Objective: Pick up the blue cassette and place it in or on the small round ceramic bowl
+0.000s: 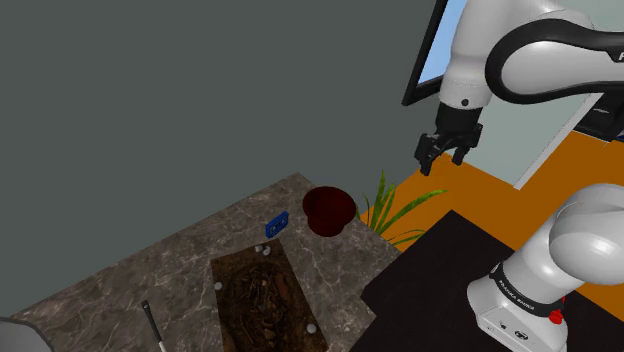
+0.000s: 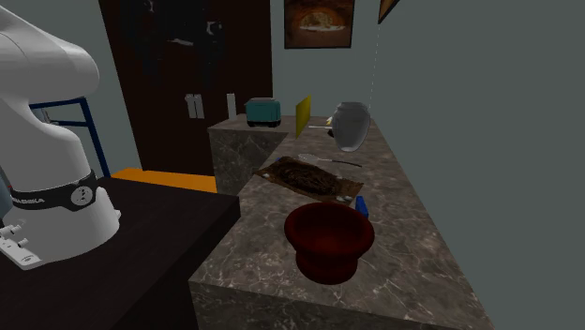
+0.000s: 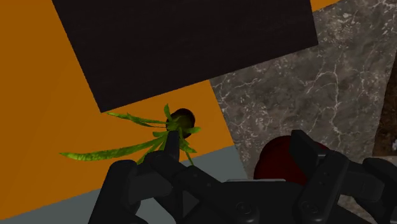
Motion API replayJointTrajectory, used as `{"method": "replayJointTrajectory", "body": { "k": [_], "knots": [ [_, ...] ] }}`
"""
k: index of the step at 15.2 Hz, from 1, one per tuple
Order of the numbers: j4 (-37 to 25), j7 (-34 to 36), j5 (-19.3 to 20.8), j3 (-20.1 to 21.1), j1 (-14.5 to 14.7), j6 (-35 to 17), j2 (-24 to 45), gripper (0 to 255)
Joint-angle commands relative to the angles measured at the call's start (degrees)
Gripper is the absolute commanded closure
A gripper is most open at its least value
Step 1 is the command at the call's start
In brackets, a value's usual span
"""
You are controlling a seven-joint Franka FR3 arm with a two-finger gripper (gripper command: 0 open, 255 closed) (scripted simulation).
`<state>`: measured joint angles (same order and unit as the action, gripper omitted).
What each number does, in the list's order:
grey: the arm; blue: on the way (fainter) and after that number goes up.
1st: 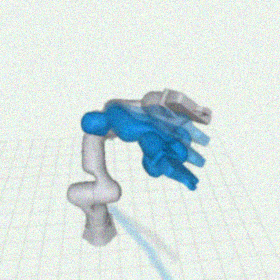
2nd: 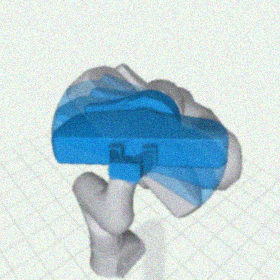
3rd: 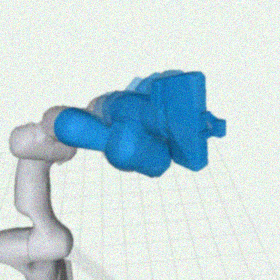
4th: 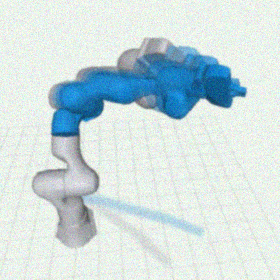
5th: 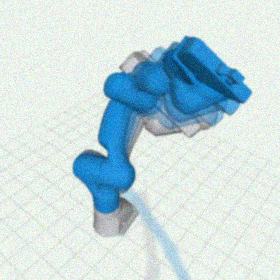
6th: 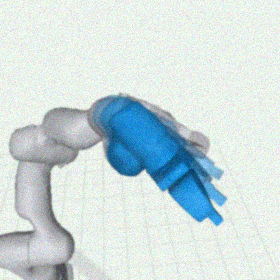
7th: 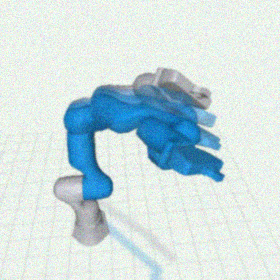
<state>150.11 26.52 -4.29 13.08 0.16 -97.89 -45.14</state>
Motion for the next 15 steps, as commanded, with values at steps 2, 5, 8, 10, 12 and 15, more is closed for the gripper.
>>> {"method": "replayJointTrajectory", "body": {
  "k": [2, 5, 8, 10, 12, 15],
  "knots": [
    [1.68, 7.8, -3.5, 4.87, 0.49, -5.08, 2.26, 0],
    [2.05, 15.08, -5.98, 9.7, 0.28, -10.63, 6.35, 0],
    [1.38, 22.51, -7.46, 14.76, -0.74, -16.4, 11.67, 0],
    [0.38, 27.71, -7.58, 18.19, -1.92, -20.26, 15.83, 0],
    [-1.05, 33.26, -6.8, 21.68, -3.54, -24.04, 20.44, 0],
    [-3.94, 42.63, -3.37, 26.99, -6.81, -29.31, 28.2, 0]
  ]
}}
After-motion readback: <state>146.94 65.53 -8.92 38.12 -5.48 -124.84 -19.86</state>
